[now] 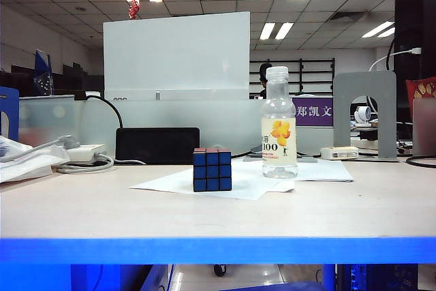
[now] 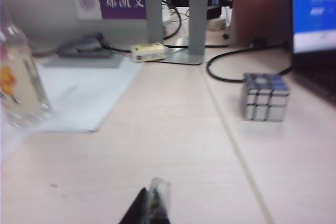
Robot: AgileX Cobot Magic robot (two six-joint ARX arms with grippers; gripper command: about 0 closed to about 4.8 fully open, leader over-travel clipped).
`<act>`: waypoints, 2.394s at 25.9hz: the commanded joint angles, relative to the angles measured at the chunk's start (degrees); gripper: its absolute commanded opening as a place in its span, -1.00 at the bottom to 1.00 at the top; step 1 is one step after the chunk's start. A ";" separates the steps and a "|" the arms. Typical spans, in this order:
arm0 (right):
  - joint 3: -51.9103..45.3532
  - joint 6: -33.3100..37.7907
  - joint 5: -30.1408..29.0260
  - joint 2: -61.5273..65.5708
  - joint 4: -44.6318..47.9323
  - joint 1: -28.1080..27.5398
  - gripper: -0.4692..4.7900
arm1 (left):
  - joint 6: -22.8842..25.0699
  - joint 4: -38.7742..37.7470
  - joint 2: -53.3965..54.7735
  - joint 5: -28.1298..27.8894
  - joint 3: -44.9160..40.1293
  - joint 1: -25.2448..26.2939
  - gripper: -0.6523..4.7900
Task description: Rotate the Rubik's Cube so that the bottom side is facing up.
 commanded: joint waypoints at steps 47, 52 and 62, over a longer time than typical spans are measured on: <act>2.89 22.88 -17.46 0.39 5.73 2.78 -0.85 | -5.03 17.46 14.36 -6.45 3.82 -23.39 -0.54; 7.02 20.96 -15.98 4.98 7.13 7.96 -0.85 | -2.54 20.33 23.65 -14.73 3.80 -25.53 -0.54; 15.63 16.28 -16.17 31.98 17.75 15.82 -0.85 | -2.51 33.90 39.52 -0.22 9.38 -25.62 -0.08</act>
